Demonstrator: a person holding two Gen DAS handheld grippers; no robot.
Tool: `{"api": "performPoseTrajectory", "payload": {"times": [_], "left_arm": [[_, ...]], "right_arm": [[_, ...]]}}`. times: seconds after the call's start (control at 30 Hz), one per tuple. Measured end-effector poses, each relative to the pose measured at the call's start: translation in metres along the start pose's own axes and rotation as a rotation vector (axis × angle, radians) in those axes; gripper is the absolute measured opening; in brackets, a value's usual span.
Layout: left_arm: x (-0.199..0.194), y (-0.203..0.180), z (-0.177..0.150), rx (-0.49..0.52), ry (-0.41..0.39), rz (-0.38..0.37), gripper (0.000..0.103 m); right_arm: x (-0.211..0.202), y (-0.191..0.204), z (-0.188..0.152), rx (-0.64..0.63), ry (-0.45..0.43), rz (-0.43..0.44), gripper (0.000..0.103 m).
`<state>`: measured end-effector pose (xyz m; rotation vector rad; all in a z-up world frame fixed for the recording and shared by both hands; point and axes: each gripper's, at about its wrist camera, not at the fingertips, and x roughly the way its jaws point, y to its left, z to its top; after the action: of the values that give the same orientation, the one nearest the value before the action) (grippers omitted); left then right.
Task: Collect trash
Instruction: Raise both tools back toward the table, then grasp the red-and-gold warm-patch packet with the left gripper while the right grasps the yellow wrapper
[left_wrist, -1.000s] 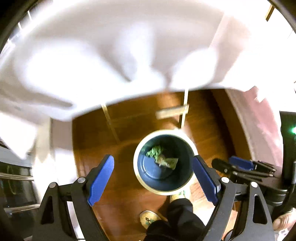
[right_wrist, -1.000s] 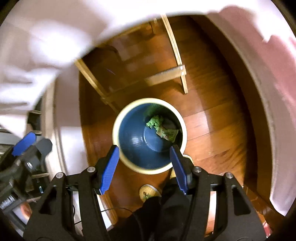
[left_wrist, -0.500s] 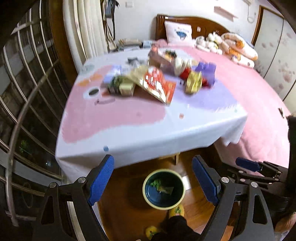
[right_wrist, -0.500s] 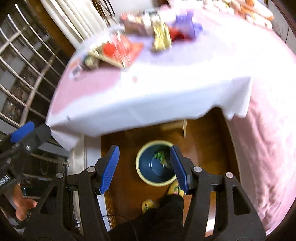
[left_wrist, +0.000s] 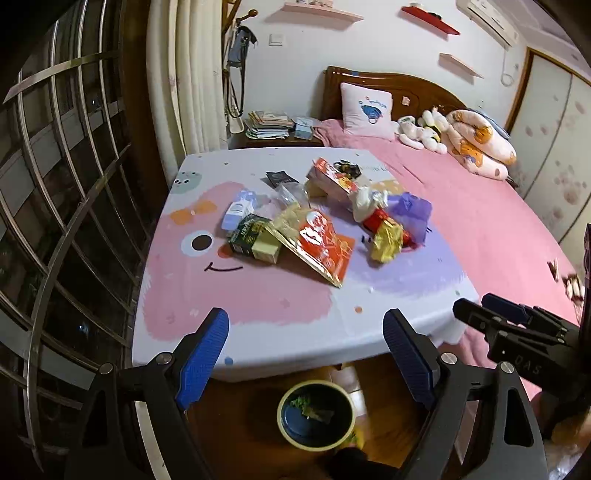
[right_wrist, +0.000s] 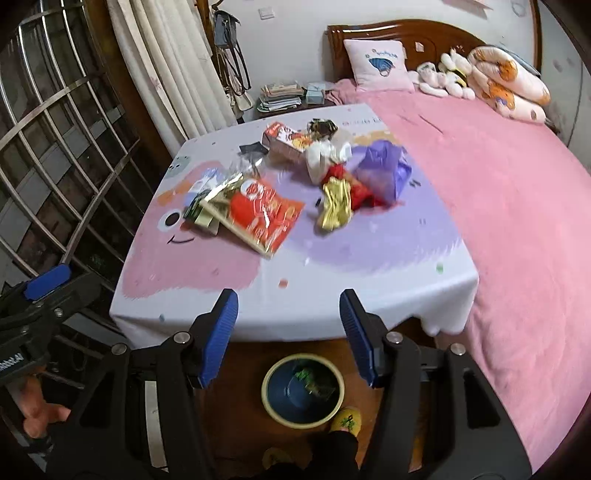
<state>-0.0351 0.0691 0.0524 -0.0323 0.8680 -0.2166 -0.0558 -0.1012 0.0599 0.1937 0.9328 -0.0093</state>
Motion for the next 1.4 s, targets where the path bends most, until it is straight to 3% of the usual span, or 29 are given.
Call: {"api": "performPoseTrajectory", "payload": {"times": [0.2,0.37,0.53,0.73,1.17,1.27,1.4], "left_arm": [[0.055,0.009,0.026,-0.077,0.049,0.035,0.086],[0.129,0.008,0.046,-0.171,0.139,0.08,0.086],[0.191,0.005,0.058,-0.245,0.192,0.122,0.085],[0.244,0.004,0.067,-0.33,0.234,0.152,0.085],[0.293,0.018,0.074,-0.426,0.263,0.158,0.085],[0.301,0.022,0.074,-0.454,0.268,0.143,0.085],[0.313,0.019,0.078,-0.464,0.272,0.12,0.085]], "right_arm": [[0.064,-0.029,0.045,-0.028,0.035,0.018,0.054],[0.131,-0.062,0.074,-0.102,0.083,0.056,0.053],[0.194,-0.091,0.104,-0.208,0.112,0.147,0.049],[0.241,-0.093,0.123,-0.385,0.142,0.26,0.049],[0.308,-0.071,0.115,-0.572,0.228,0.351,0.049],[0.314,-0.061,0.107,-0.617,0.241,0.369,0.034],[0.32,-0.056,0.1,-0.637,0.237,0.345,0.028]]}}
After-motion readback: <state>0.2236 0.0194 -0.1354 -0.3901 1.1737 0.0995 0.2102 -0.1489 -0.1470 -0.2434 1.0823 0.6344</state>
